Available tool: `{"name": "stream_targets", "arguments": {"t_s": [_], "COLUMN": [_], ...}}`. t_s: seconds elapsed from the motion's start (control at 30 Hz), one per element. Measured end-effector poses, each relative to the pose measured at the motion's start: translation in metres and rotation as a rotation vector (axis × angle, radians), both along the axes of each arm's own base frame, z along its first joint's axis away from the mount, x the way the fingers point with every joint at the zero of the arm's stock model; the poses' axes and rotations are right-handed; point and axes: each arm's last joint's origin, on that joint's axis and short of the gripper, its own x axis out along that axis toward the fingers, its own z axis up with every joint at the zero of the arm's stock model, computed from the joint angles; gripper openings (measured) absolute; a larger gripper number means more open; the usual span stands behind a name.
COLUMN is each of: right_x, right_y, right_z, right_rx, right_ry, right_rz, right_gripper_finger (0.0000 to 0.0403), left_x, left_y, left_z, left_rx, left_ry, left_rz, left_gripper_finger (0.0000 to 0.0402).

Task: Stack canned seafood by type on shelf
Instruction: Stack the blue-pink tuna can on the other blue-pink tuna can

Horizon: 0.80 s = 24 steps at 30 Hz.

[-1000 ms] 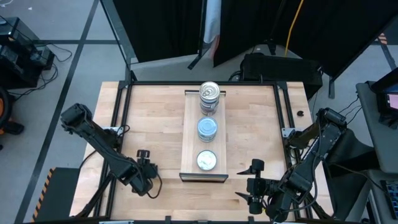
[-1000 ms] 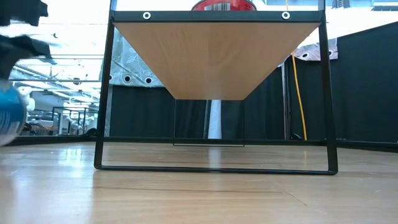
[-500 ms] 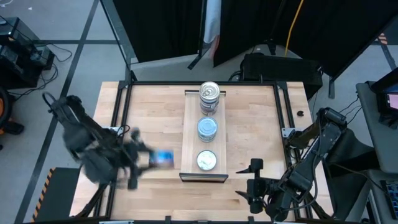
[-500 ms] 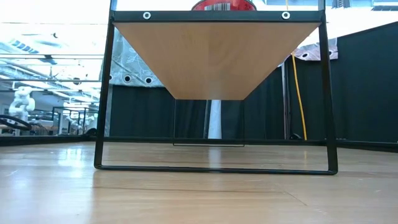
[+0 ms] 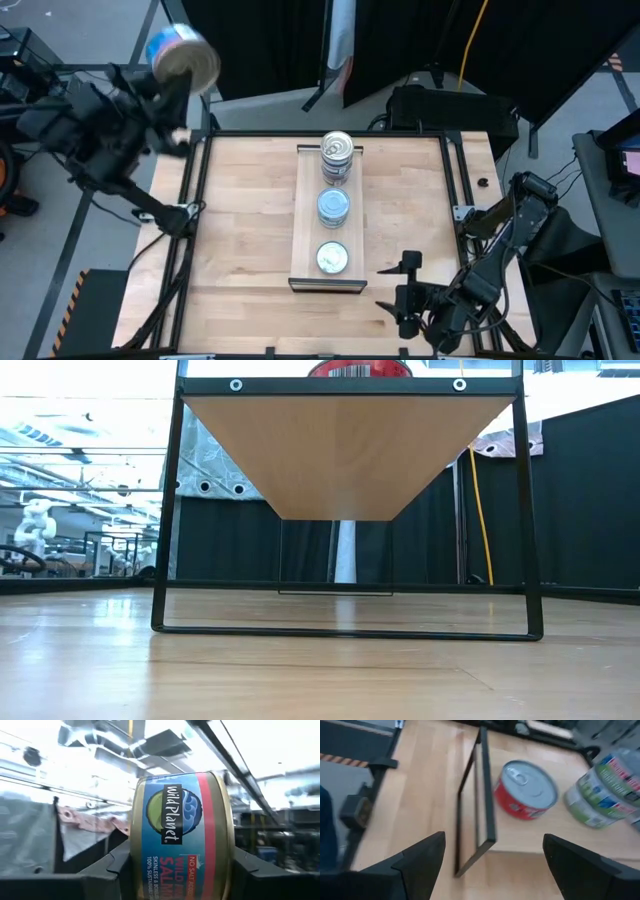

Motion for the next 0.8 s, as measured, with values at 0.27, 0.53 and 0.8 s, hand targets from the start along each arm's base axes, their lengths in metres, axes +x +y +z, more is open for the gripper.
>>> {"name": "stream_targets", "arguments": {"t_s": [0.27, 0.53, 0.8], "right_x": [0.013, 0.015, 0.006], "right_y": [-0.017, -0.03, -0.029], "right_z": [0.004, 0.015, 0.022], "right_rx": [-0.106, -0.096, -0.051], "right_ry": [-0.033, -0.052, -0.074], "right_rz": [-0.055, -0.081, -0.072], "right_gripper_finger": [0.0329, 0.0329, 0.0329], "left_x": [0.014, 0.024, 0.092], "left_y": [0.025, 0.05, 0.103], "left_z": [0.007, 0.023, -0.001], "left_rx": [-0.034, -0.09, -0.175], "left_ry": [-0.077, -0.155, -0.081], "left_rz": [-0.057, -0.263, -0.506], "left_gripper_finger": [0.0189, 0.0189, 0.0189]}}
